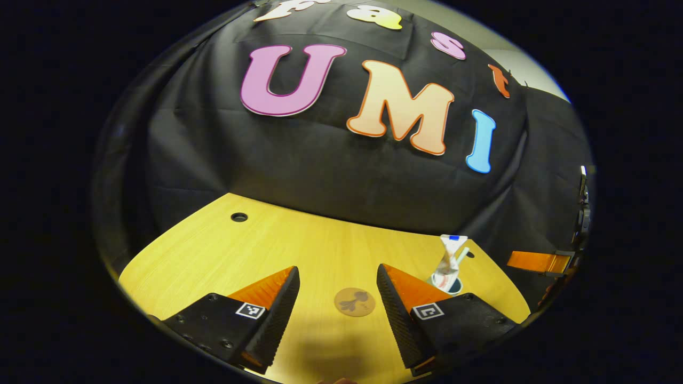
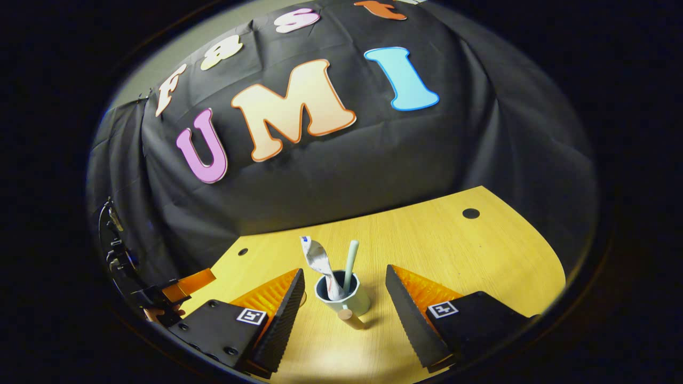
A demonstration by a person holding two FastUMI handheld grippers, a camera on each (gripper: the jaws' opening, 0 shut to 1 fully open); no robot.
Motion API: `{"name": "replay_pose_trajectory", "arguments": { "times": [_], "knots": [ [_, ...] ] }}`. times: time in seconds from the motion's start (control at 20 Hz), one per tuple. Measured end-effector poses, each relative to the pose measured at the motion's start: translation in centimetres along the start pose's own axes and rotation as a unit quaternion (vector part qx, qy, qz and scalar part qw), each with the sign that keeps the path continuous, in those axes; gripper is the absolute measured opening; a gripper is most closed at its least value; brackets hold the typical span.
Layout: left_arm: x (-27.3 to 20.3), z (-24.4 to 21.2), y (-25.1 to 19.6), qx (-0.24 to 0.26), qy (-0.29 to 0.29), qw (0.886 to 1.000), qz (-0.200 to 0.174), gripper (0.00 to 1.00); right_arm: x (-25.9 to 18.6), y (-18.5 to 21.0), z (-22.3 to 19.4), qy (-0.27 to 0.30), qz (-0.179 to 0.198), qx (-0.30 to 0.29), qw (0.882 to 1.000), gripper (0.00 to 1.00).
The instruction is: Put the toothbrush and toothpaste on the desktop into the cup, then pick up the cup and place it on the coaster on the desktop.
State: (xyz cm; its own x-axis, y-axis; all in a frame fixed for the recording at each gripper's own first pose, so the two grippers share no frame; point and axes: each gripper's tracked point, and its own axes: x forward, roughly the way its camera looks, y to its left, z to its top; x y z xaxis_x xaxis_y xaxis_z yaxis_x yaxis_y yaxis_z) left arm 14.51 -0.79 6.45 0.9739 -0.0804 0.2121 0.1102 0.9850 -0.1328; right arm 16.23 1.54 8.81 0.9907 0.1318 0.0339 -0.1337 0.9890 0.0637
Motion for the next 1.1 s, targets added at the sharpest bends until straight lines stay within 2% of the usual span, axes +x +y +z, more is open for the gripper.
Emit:
{"name": "replay_pose_trajectory", "arguments": {
  "times": [0.35, 0.65, 1.05, 1.1],
  "knots": [
    [-2.1, -3.0, 7.9, -0.026, 0.024, 0.996, 0.079, 0.84, 4.4, 1.5, -6.0, 0.118, 0.012, -0.061, 0.991, 0.94],
    [-3.7, -5.7, 13.1, -0.045, 0.051, 0.989, 0.133, 0.84, 6.0, -0.2, -10.7, 0.221, -0.01, -0.132, 0.966, 0.94],
    [-5.5, -8.2, 15.9, -0.045, 0.077, 0.982, 0.166, 0.85, 8.1, -1.5, -13.6, 0.312, -0.03, -0.154, 0.937, 0.94],
    [-5.7, -8.6, 16.1, -0.041, 0.084, 0.981, 0.17, 0.85, 8.1, -1.5, -13.8, 0.321, -0.03, -0.155, 0.934, 0.87]
  ]
}}
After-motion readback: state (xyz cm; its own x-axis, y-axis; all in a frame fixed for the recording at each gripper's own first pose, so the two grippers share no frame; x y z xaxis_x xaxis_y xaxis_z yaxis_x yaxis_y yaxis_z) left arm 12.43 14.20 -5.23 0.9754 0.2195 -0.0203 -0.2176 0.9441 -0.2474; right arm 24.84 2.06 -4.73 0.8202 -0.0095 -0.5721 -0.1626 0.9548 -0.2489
